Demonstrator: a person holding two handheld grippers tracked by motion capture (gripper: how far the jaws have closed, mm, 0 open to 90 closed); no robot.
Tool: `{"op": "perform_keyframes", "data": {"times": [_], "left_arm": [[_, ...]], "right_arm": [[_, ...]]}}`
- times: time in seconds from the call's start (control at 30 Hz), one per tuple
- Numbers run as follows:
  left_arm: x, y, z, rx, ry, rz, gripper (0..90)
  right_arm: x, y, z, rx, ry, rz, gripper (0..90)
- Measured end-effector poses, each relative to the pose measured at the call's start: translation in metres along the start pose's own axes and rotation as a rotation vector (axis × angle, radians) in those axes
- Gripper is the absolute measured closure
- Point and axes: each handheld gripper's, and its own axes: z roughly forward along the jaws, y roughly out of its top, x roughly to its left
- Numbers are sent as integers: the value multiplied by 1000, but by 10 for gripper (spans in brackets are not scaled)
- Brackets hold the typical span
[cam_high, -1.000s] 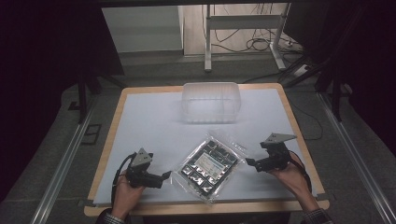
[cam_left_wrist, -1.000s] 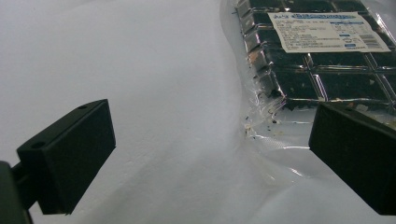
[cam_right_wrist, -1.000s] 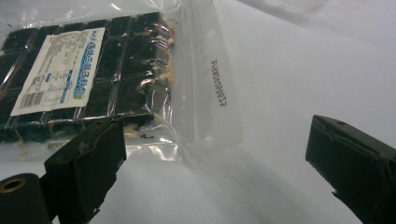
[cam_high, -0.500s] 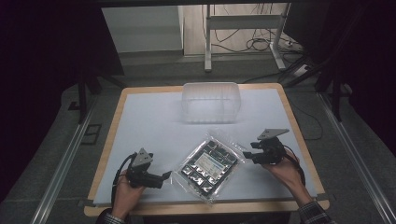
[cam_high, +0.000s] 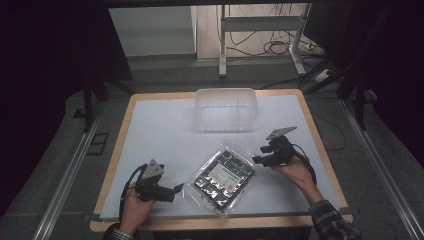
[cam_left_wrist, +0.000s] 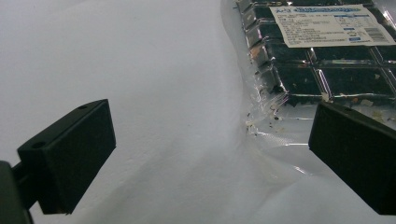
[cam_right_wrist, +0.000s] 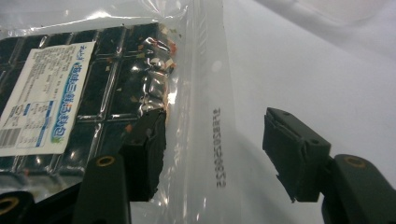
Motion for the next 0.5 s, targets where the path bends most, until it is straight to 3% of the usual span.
{"op": "perform_keyframes", "data": {"times": [0.23, 0.5], "left_arm": [[0, 0, 0, 7, 2, 9, 2], [-1, 0, 0, 10, 1, 13, 2]], "right_arm": [[-6, 7, 13, 30, 32, -11, 446], [-11, 11, 22, 37, 127, 2, 555]]}}
